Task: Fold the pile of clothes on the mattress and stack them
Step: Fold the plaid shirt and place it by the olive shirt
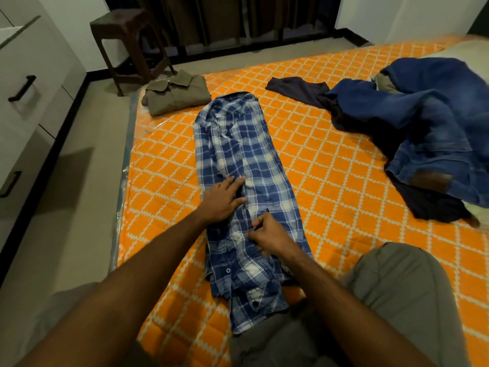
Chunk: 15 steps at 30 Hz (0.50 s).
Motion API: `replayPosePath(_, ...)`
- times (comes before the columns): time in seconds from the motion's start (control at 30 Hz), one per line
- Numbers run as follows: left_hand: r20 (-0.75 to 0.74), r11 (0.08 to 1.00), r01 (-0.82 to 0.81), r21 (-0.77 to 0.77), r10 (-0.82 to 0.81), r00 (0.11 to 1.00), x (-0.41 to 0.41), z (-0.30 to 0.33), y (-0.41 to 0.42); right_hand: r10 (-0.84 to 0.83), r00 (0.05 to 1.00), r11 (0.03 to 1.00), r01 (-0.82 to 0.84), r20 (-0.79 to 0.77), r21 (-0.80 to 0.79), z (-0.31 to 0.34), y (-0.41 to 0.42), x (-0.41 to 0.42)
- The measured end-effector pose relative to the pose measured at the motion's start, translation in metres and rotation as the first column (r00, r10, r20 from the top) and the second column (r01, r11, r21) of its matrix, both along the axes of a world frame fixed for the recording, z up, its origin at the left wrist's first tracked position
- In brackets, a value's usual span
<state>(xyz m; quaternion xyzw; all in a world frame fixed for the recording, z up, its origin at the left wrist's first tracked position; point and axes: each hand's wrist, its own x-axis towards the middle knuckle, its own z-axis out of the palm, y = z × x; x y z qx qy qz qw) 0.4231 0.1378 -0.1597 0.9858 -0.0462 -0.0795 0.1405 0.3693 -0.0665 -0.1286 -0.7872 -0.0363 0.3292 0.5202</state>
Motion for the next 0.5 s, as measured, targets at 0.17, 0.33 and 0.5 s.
replayPosePath(0.17,-0.065,0.999,0.016,-0.037,-0.018,0.998,-0.02,-0.012,-0.004,0.184,0.983,0.982,-0.182,0.029,-0.056,0.013,-0.012,-0.021)
replayPosePath(0.33,-0.011,0.998,0.042,-0.052,-0.043,0.999,-0.037,-0.011,-0.012,0.475,0.849,0.88,-0.451,0.231,-0.152,0.024,-0.032,-0.047)
replayPosePath(0.5,-0.038,0.88,0.472,0.047,-0.471,0.881,-0.097,0.001,0.003,0.574,0.802,0.818,-0.555,0.165,-0.147,0.028,-0.056,-0.057)
